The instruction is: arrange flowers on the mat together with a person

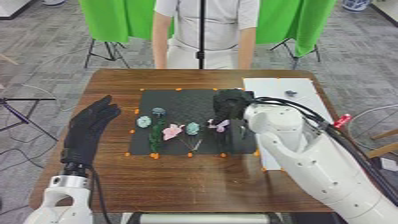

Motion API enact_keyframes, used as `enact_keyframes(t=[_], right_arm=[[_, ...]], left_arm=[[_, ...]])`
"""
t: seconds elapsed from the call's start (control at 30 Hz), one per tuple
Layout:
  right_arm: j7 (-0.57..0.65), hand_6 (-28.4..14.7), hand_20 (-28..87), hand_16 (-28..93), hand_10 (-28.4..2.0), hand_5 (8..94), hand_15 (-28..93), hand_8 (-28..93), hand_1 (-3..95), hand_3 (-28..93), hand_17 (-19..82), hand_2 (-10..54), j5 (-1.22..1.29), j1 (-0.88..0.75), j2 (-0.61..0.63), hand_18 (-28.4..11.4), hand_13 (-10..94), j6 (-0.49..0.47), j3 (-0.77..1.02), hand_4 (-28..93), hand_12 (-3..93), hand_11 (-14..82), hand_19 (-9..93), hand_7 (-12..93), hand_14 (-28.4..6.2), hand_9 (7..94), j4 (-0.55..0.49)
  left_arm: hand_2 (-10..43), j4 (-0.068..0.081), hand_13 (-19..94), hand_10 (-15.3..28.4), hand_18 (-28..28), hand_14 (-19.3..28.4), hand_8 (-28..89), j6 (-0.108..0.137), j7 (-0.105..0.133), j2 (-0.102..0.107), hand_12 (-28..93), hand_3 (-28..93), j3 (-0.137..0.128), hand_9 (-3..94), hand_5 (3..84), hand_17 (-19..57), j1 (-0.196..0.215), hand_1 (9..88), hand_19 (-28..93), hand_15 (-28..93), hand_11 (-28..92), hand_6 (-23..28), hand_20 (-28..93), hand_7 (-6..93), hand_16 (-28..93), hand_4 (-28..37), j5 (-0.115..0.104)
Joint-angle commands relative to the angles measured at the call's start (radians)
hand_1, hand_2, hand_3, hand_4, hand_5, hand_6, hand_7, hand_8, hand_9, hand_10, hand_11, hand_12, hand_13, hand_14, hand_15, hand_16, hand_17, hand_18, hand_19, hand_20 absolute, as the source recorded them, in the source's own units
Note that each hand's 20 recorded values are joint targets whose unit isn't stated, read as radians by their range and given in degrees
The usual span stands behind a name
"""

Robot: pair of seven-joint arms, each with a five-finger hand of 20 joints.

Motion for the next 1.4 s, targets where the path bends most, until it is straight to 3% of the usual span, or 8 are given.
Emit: enact_keyframes(t=[0.03,0.3,0.43,0.5,0.57,0.67,0.77,1.4], right_arm=[[0.013,2.5,54,23,-10.1,69.7,59,-10,33.1,67,65,-9.5,0.025,-0.009,-0.008,-14.1,94,-0.01,0.085,-28,17.1,18.4,93,15,0.3,89.5,-0.041],[0.175,1.5,53,24,-10.6,69.5,57,-10,31.6,65,64,-9.5,0.546,-0.204,-0.114,-14.2,94,0.006,0.469,-23,17.9,17.6,93,14,-0.4,86.9,-0.159],[0.04,0.0,39,28,-13.1,70.9,45,-9,26.3,66,59,-8.8,0.826,-0.437,-0.176,-15.3,93,0.357,0.62,-16,17.6,16.3,92,14,-3.4,83.7,-0.219],[-0.097,-0.8,32,27,-14.7,70.8,34,-9,24.0,67,50,-4.2,1.031,-0.541,-0.221,-16.5,85,0.392,0.691,-15,17.3,14.4,83,14,-8.5,78.3,-0.225],[-0.202,-1.9,34,23,-16.2,65.0,22,-9,21.4,69,34,-1.3,1.19,-0.632,-0.263,-17.7,64,0.405,0.731,-16,15.4,10.0,57,13,-14.8,65.9,-0.231],[-0.308,-1.8,33,20,-16.1,53.4,13,-8,16.5,74,23,0.4,1.309,-0.76,-0.317,-15.6,45,0.445,0.756,-17,12.8,6.5,26,10,-15.3,52.4,-0.262],[-0.359,-0.6,29,16,-15.4,44.2,9,-8,12.7,77,18,0.6,1.334,-0.869,-0.391,-14.0,34,0.435,0.786,-17,11.4,4.6,11,9,-13.8,44.2,-0.316],[-0.407,0.1,28,12,-14.5,41.0,10,-9,8.9,81,18,1.3,1.297,-1.012,-0.501,-13.2,32,0.363,0.796,-19,10.7,4.8,5,10,-12.6,42.6,-0.389]], left_arm=[[-0.9,0.0,34,12.5,14.1,17.0,-5,-0.004,-0.014,-0.014,15,64,-0.003,43.3,46.3,3.8,0.013,24.6,8,16,17,2.9,20,13.4,6,-19.2,0.01],[-0.9,0.004,35,12.6,14.1,16.9,-6,0.002,-0.006,-0.012,15,64,0.009,43.3,46.5,3.8,0.003,24.6,8,16,17,3.0,20,13.4,6,-19.1,0.021],[-0.9,0.006,35,12.6,14.1,16.9,-6,-0.001,0.007,-0.009,15,64,0.013,43.4,46.6,3.8,-0.007,24.7,8,16,17,2.9,20,13.6,6,-19.2,0.049],[-0.9,0.006,35,12.6,14.1,17.0,-6,0.0,0.012,-0.009,15,64,0.016,43.7,46.8,3.8,-0.009,24.7,8,16,17,2.9,20,13.7,6,-19.2,0.046],[-0.9,0.003,35,12.6,14.1,16.9,-6,0.002,0.014,-0.01,15,64,0.013,43.8,46.9,3.9,-0.001,24.7,8,16,17,2.9,20,13.9,6,-19.3,0.047],[-0.8,0.001,35,12.6,14.1,17.0,-6,0.003,0.013,-0.01,15,64,0.014,43.9,46.9,3.9,0.005,24.7,8,16,17,2.8,20,14.1,6,-19.4,0.047],[-0.8,0.001,35,12.7,14.1,17.0,-6,-0.004,0.012,-0.007,15,65,0.018,44.0,47.0,4.0,0.005,24.7,8,16,17,2.9,20,14.2,6,-19.4,0.051],[-0.5,-0.001,35,12.7,14.0,16.9,-6,-0.018,-0.001,-0.004,15,64,0.022,43.8,47.0,4.0,0.014,24.8,8,16,17,2.9,20,14.1,6,-19.4,0.069]])
